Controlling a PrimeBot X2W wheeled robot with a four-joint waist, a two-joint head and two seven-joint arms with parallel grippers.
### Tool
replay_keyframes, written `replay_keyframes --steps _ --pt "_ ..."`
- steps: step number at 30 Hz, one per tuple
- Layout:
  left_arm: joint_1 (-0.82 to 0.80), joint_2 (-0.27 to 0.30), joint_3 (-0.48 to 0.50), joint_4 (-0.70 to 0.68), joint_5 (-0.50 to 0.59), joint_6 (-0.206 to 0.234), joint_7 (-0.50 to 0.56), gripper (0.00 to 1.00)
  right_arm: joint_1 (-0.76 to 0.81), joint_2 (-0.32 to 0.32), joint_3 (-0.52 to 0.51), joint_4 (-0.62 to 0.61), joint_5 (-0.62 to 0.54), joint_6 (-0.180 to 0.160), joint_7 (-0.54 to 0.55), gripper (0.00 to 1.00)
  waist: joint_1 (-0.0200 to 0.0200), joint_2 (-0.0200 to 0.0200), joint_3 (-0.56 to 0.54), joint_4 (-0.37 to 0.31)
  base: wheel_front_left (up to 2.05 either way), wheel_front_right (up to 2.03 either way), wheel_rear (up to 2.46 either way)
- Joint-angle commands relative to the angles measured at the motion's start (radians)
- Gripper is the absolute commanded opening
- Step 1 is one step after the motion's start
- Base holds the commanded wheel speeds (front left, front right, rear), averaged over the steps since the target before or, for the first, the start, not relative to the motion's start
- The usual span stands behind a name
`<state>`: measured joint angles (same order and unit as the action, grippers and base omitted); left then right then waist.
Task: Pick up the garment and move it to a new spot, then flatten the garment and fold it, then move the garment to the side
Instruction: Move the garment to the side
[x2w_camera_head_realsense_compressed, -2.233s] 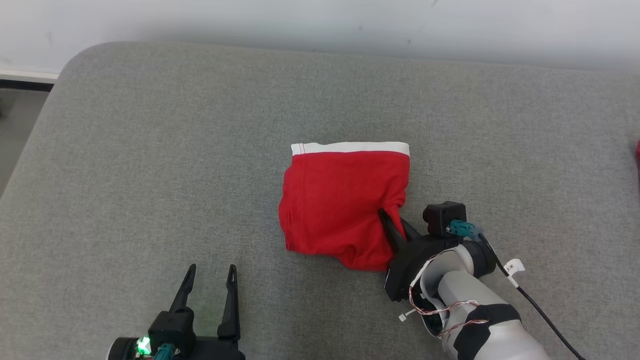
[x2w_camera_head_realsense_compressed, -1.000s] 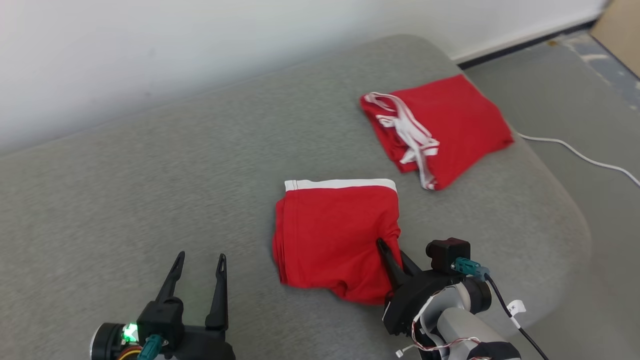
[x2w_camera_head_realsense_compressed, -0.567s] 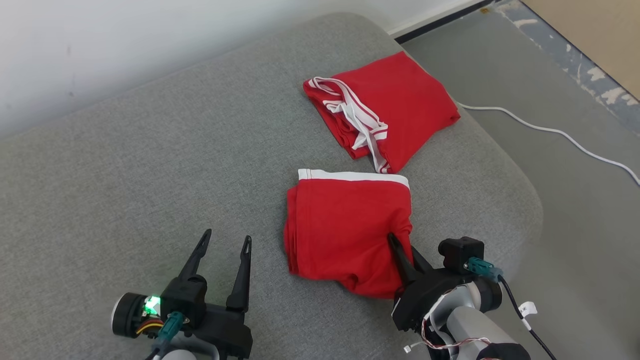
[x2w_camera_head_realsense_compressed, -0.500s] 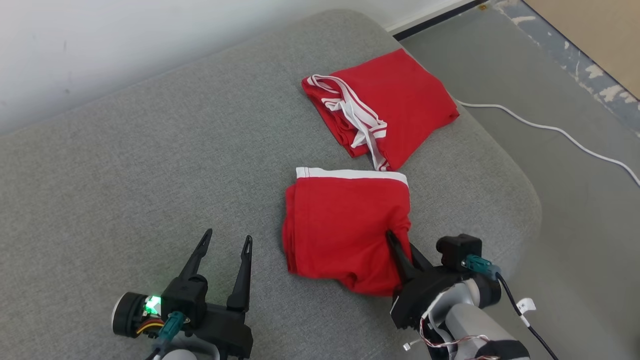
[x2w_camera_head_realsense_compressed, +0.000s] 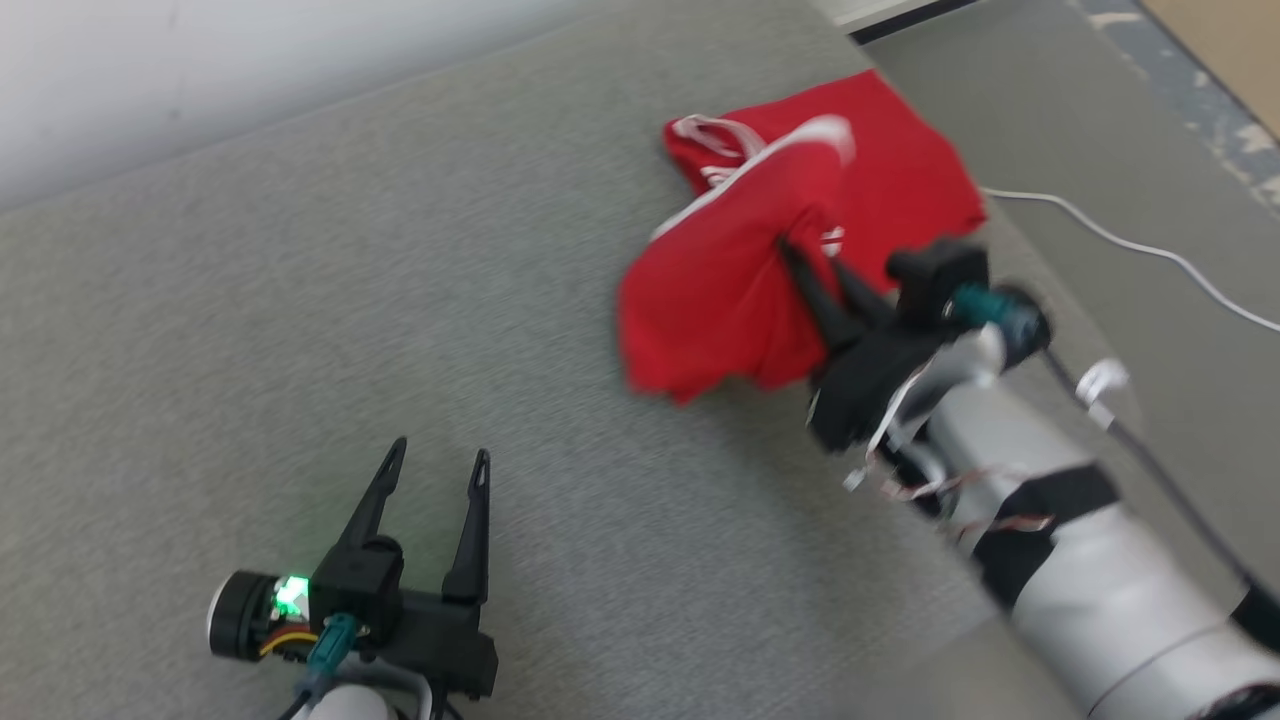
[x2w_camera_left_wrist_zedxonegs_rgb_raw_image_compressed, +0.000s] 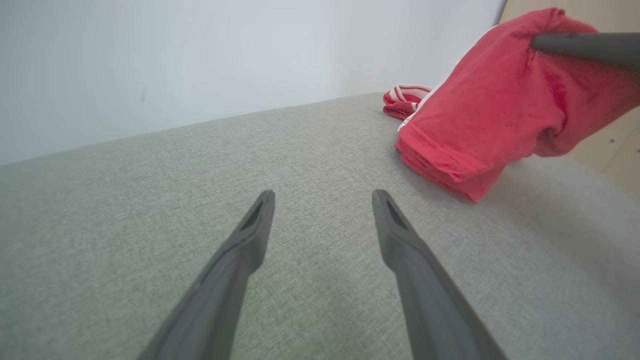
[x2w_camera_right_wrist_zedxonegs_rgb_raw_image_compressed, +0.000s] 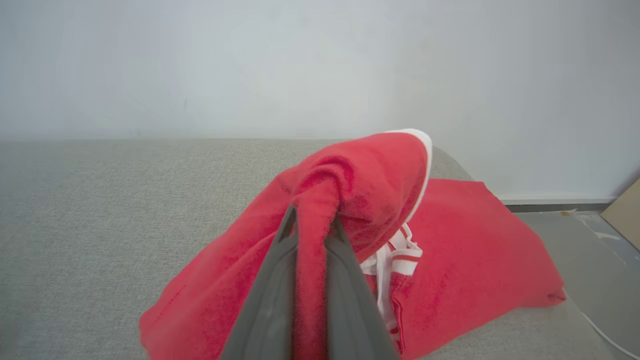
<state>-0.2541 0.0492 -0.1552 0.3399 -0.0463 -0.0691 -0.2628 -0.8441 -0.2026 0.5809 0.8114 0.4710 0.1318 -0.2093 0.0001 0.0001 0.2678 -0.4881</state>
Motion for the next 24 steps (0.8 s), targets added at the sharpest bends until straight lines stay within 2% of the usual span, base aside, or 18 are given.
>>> replay_keyframes --steps 1,5,16,20,21,24 --pt "-0.026 0.003 -0.005 -0.006 0.012 0.0 -0.002 1.0 -0.047 -0.024 0.014 0.014 -0.012 -0.003 0.015 0.0 -0.0001 -0.0001 0.056 0.08 0.0 0.0 0.0" --pt "-0.044 0.003 -0.015 -0.013 0.023 -0.002 -0.002 1.0 -0.122 -0.074 0.039 0.053 -0.013 -0.003 0.045 0.0 -0.0001 -0.0001 0.089 0.132 0.0 0.0 0.0" --pt "-0.081 0.007 -0.024 -0.032 0.037 0.006 -0.002 1.0 -0.313 -0.247 0.141 0.14 0.101 -0.003 0.101 0.0 -0.0001 -0.0001 0.177 0.282 0.0 0.0 0.0" --pt "-0.078 0.008 -0.02 -0.041 0.029 0.011 -0.002 1.0 -0.333 -0.332 0.171 0.163 0.145 -0.003 0.121 0.0 -0.0001 -0.0001 0.184 0.316 0.0 0.0 0.0" --pt "-0.075 0.007 -0.02 -0.044 0.026 0.014 -0.002 1.0 -0.319 -0.375 0.179 0.175 0.174 -0.003 0.133 0.0 -0.0001 -0.0001 0.183 0.328 0.0 0.0 0.0" --pt "-0.069 0.008 -0.021 -0.045 0.022 0.012 -0.002 1.0 -0.281 -0.423 0.194 0.187 0.22 -0.003 0.146 0.0 -0.0001 -0.0001 0.18 0.341 0.0 0.0 0.0"
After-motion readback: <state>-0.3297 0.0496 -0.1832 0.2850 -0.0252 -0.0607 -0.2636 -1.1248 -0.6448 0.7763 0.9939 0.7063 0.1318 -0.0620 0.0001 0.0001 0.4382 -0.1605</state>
